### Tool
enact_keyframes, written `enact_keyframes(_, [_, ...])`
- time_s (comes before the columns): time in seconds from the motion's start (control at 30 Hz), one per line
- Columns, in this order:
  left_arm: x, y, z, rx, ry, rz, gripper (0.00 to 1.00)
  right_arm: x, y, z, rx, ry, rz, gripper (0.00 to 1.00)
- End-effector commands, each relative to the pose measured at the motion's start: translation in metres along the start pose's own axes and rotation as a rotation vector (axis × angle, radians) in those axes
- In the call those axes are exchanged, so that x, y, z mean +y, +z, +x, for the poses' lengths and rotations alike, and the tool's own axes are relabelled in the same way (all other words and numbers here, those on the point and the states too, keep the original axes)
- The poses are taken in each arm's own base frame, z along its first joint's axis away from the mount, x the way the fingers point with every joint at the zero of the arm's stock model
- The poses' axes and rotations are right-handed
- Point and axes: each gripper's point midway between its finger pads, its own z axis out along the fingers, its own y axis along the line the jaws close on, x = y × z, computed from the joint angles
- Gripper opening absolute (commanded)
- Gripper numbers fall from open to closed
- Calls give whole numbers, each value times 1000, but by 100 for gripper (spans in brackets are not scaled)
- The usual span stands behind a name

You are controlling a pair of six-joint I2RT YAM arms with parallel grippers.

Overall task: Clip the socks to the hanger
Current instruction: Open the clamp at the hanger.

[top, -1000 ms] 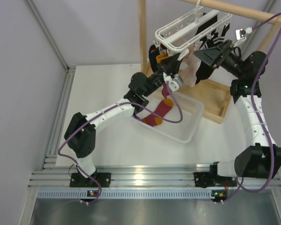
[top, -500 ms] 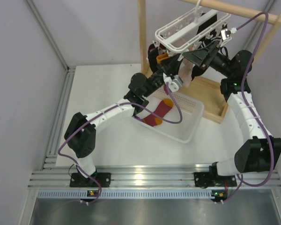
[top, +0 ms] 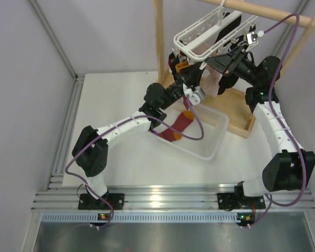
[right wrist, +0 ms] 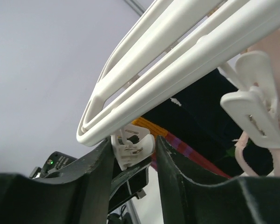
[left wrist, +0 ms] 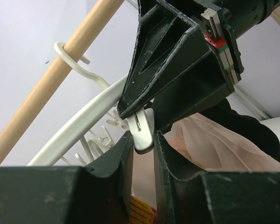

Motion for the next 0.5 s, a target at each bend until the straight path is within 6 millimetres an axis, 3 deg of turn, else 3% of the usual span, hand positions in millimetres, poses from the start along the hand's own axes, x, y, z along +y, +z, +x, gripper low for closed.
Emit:
enact_keyframes(0.0, [-18,-1,-21,-78,5,68,0,21,4,-18,-50,-49,-46,38])
enact_keyframes(0.17, [-17,-1,-19,-65,1,65,1,25,4,-20,-61,-54,-58,16])
enact_keyframes(0.3, [-8,0,-21,-35,-40,43,41,28,3,-20,-61,-70,-65,3])
enact_keyframes(0.43, [7,-5,-25,16,-124,17,54,28,3,-21,-61,-82,-66,0])
enact_keyframes(0.47, [1,-9,-21,54,-163,46,55,28,3,-21,-60,-85,-68,0])
